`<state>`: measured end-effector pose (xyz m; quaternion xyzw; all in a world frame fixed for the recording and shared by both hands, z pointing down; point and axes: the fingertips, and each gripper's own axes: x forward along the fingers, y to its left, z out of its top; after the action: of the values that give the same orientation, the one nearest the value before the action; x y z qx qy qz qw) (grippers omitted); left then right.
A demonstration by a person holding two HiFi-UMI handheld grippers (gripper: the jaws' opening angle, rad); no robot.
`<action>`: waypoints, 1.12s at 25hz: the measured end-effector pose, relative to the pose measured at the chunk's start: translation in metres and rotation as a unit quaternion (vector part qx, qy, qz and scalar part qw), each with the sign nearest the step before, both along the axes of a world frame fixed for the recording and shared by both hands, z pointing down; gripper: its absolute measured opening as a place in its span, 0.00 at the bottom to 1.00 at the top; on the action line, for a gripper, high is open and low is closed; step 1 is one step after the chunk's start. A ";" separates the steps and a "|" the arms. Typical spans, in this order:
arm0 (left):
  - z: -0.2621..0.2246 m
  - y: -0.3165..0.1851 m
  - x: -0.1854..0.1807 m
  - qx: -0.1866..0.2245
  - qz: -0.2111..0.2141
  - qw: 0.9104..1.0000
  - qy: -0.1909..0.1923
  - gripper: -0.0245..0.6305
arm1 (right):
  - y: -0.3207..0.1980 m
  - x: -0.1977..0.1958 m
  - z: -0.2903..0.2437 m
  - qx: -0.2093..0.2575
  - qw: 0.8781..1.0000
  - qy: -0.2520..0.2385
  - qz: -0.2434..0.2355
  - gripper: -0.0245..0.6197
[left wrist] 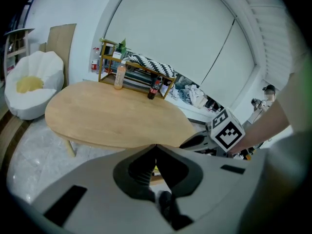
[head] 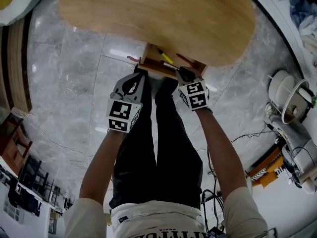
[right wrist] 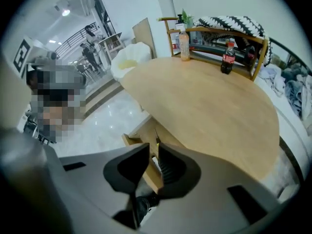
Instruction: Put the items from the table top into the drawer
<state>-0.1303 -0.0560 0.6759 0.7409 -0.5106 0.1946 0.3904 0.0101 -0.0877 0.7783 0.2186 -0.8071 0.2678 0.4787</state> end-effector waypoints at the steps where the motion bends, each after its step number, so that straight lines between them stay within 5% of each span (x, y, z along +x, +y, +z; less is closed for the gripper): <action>1: -0.011 -0.002 0.001 0.002 0.006 1.000 -0.003 0.07 | -0.001 0.001 -0.013 0.003 1.000 -0.003 0.005 0.15; 16: -0.164 -0.017 -0.002 0.037 0.072 0.996 -0.038 0.07 | -0.024 0.035 -0.188 0.046 0.996 -0.021 0.077 0.09; 28: -0.267 0.001 -0.034 0.081 0.089 0.991 -0.052 0.07 | -0.011 0.040 -0.338 0.142 0.978 -0.078 0.128 0.07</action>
<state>-0.1642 -0.0547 0.4093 0.8012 -0.4769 0.2250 0.2830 0.0499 -0.0984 0.4403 0.3641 -0.8371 0.2262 0.3398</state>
